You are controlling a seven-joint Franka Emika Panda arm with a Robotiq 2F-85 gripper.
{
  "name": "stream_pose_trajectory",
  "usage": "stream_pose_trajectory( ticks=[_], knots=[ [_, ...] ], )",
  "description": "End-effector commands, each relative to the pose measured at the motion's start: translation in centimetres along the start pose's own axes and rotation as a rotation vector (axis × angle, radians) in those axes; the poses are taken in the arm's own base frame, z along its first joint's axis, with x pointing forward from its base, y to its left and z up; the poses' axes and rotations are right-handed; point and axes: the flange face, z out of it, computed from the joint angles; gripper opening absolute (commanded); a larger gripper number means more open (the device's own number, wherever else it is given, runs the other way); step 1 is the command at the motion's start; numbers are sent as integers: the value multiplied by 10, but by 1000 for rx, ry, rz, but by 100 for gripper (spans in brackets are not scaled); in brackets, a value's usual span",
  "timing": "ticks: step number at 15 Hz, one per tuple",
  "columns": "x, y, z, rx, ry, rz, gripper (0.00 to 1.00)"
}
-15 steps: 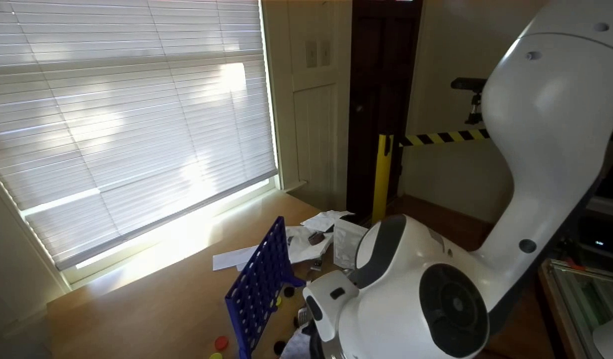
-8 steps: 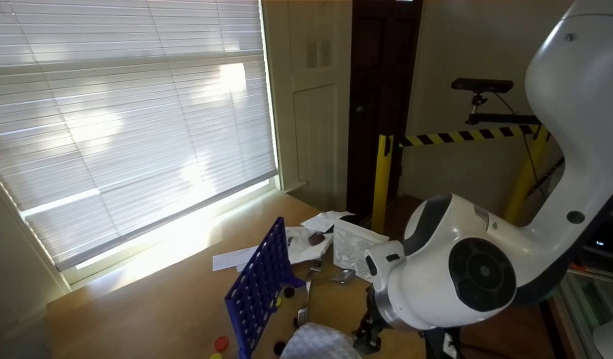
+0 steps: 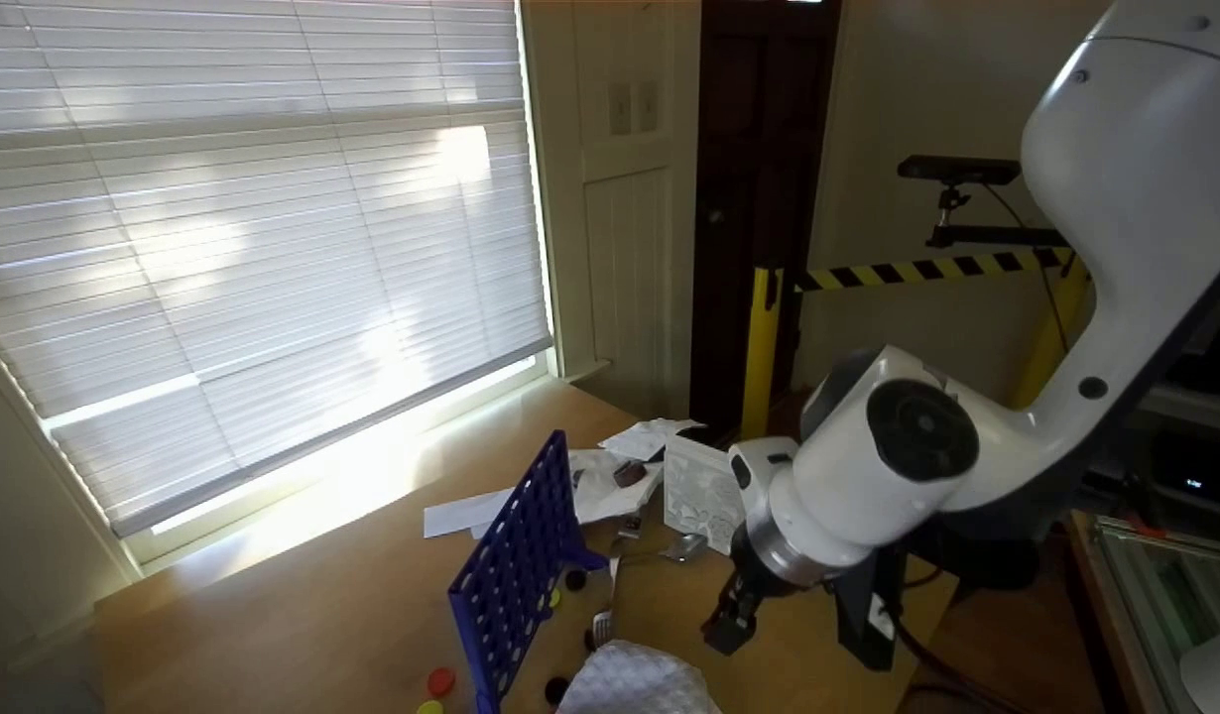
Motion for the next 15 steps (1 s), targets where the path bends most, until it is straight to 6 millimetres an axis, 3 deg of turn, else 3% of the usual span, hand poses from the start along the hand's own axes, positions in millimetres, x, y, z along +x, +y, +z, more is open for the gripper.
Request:
stream_pose_trajectory(
  ticks=[1, 3, 5, 8, 12, 13, 15],
  knots=[
    [0, 67, 10, 133, -37, 54, 100],
    [-3, 99, 29, 173, -66, 75, 100],
    [-9, 112, 42, 205, -88, 64, 100],
    [-11, 107, 62, 249, -115, 20, 100],
    [21, 88, 64, 250, -109, -6, 100],
    [5, 97, 63, 264, -101, -4, 100],
    [9, 93, 62, 264, -98, -11, 100]
  ],
)
